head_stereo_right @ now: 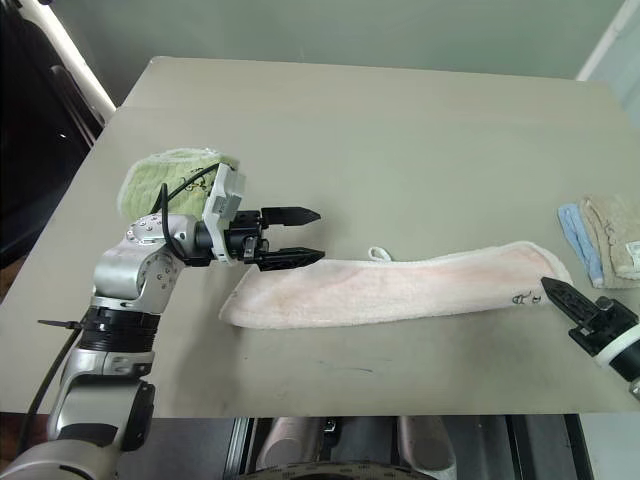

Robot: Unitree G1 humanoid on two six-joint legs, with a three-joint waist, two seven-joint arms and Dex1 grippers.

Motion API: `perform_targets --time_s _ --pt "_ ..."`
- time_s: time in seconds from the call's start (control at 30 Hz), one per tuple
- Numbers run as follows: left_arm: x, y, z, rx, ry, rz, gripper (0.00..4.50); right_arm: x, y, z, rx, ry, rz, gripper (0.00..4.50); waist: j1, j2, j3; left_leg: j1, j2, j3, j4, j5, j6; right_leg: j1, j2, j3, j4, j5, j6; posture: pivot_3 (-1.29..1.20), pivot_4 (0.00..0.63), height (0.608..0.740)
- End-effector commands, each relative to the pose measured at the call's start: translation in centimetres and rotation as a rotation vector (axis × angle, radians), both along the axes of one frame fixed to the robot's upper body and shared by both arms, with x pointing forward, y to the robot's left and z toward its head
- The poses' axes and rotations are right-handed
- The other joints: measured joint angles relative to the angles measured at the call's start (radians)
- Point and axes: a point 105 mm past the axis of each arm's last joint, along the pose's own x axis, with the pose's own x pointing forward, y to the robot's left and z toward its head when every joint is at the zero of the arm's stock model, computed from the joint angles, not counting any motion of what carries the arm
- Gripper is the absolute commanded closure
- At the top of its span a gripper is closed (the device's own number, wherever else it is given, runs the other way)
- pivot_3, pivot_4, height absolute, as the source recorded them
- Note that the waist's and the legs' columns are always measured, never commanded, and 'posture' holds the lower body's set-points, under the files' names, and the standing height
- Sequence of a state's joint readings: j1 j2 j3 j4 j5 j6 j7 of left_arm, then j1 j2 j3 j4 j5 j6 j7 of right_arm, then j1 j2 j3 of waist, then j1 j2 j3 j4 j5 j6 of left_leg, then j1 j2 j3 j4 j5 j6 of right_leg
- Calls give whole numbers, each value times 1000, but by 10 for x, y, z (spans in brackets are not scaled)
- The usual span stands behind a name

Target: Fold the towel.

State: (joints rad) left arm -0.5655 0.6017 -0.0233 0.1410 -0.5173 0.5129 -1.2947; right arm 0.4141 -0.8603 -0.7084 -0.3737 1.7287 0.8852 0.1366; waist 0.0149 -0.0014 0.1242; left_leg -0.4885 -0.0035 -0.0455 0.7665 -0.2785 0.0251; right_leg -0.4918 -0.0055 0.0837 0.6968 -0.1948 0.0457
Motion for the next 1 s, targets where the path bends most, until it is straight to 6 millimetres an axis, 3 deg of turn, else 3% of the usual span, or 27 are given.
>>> perform_targets --time_s 0.03,0.3,0.7,1.0 --pt "3 8 16 3 -42 3 0 0 20 23 -144 -93 148 4470 -1 0 0 0 1 0 0 0 1 0 1 0 0 -1 0 0 150 697" --pt "6 4 23 -1 -61 20 0 -3 66 29 -367 -141 429 4470 3 1 0 -1 0 1 0 0 3 0 -1 0 -1 -2 1 0 150 697" --pt "6 -4 22 14 -65 12 0 -3 122 22 -383 -186 652 4470 1 1 1 0 0 2 1 3 4 0 0 0 0 0 3 0 150 697" --pt "6 -8 16 36 -75 -1 0 19 159 -6 -393 -174 716 4470 -2 2 1 1 0 2 2 7 7 1 0 0 0 6 3 0 150 697"
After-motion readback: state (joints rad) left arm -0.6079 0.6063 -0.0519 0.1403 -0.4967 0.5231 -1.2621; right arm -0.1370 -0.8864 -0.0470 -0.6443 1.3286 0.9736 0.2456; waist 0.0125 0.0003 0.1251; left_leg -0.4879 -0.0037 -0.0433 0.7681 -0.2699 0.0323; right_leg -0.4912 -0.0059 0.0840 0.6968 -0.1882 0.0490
